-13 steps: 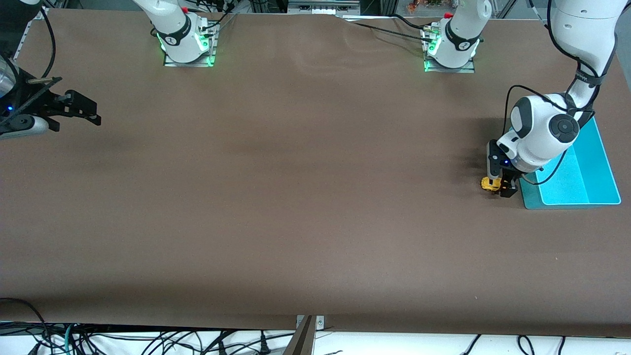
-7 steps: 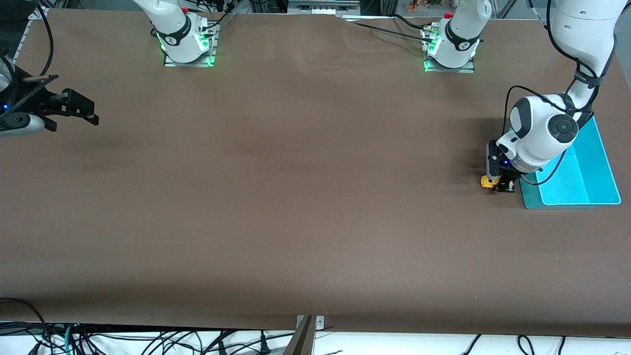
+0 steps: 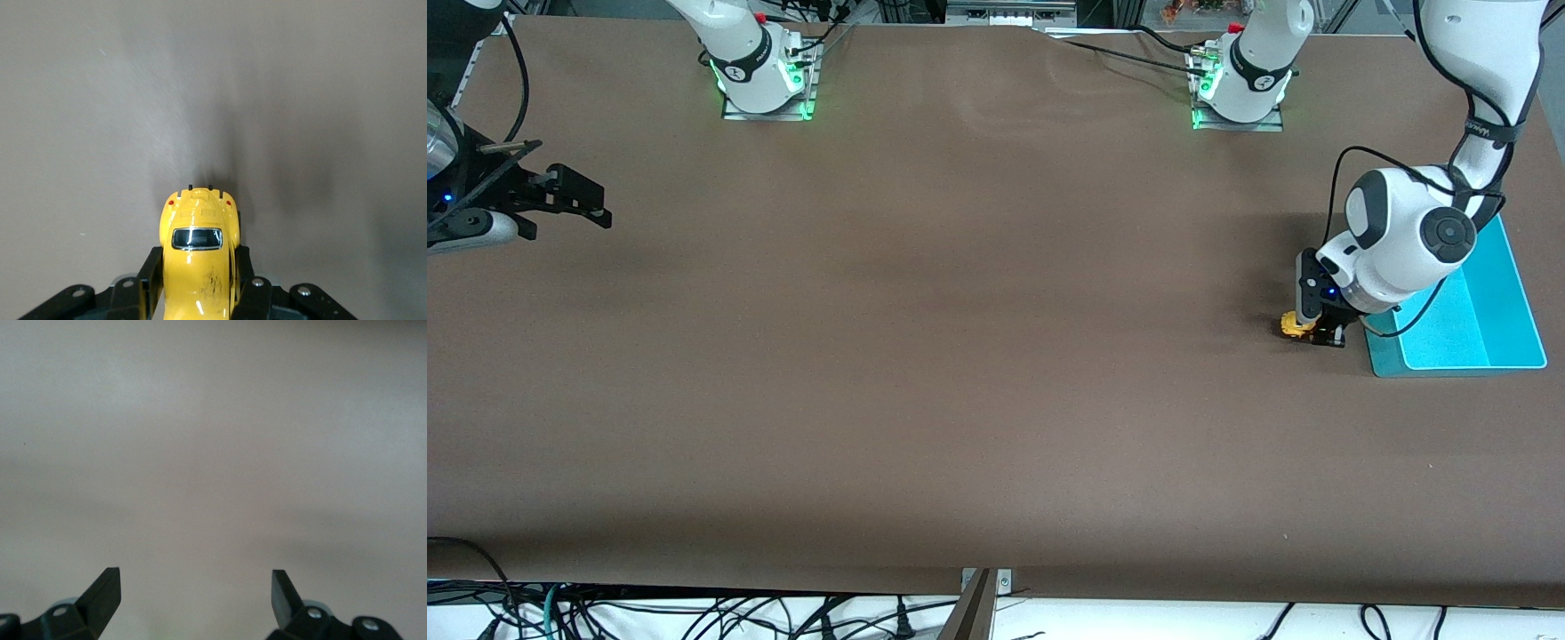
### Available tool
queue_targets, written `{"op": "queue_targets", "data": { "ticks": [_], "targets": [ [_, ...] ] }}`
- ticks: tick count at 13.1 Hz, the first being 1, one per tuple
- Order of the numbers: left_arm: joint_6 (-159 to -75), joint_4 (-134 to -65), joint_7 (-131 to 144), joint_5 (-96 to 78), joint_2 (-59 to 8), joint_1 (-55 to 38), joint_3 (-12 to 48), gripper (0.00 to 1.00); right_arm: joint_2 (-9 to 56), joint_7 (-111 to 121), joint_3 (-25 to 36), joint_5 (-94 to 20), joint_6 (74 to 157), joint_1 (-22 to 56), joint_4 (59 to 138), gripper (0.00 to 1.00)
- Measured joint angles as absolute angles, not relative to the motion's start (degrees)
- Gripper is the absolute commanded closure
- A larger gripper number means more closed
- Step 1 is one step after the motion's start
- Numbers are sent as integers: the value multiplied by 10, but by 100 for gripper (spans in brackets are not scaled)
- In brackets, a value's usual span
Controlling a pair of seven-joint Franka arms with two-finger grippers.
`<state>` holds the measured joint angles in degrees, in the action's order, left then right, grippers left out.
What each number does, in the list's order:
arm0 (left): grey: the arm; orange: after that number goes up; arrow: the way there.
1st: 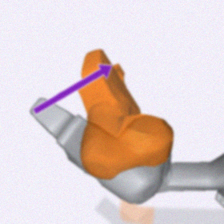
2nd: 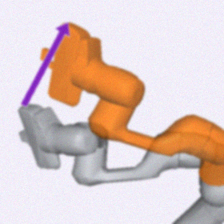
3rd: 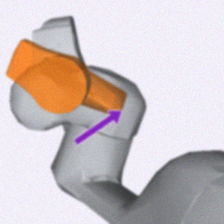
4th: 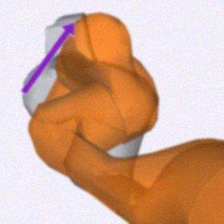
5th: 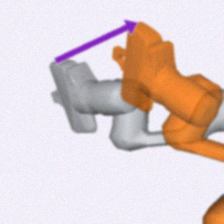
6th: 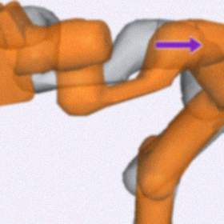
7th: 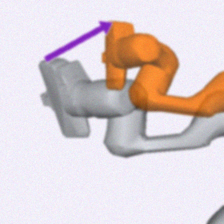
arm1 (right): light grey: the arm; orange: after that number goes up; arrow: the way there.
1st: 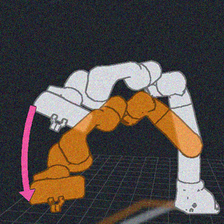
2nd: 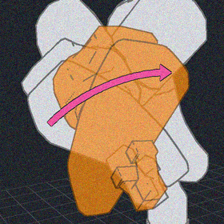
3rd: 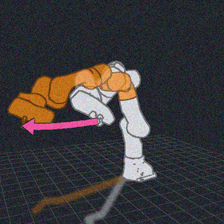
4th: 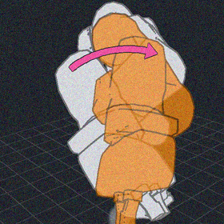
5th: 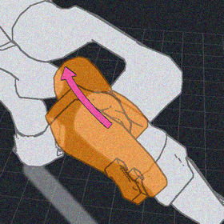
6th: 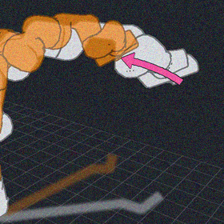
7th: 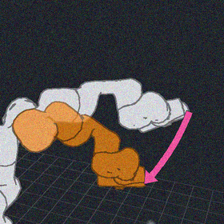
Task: Wind and store yellow beetle car
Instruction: 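Lift the car with the left gripper and lower it into the tray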
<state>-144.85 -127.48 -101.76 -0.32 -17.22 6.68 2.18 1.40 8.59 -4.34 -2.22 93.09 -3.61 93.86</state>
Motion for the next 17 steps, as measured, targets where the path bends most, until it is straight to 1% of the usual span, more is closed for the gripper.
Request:
{"op": "queue_targets", "data": {
  "ticks": [3,5,7,10,13,15,17],
  "targets": [
    [-1310,-1218,-1015,-14,-135,59,21,79,20,86,-43,-22,931,-36,939,0],
    [-1226,-1171,-1015,-14,-122,62,4,79,23,86,-43,-22,931,-36,938,0],
    [-1184,-1146,-1028,-14,-120,83,-19,79,23,86,-44,-22,931,-36,938,0],
    [-1178,-1144,-1095,-14,-123,147,-47,78,23,86,-44,-22,931,-35,938,0],
    [-1182,-1144,-1132,-1,-135,192,-70,74,23,86,-44,-22,931,-35,938,0],
    [-1209,-1147,-1134,1,-152,208,-71,74,24,86,-44,-22,931,-35,938,0],
    [-1256,-1159,-1142,1,-176,213,-71,74,24,86,-44,-22,931,-35,938,0]
  ]
}}
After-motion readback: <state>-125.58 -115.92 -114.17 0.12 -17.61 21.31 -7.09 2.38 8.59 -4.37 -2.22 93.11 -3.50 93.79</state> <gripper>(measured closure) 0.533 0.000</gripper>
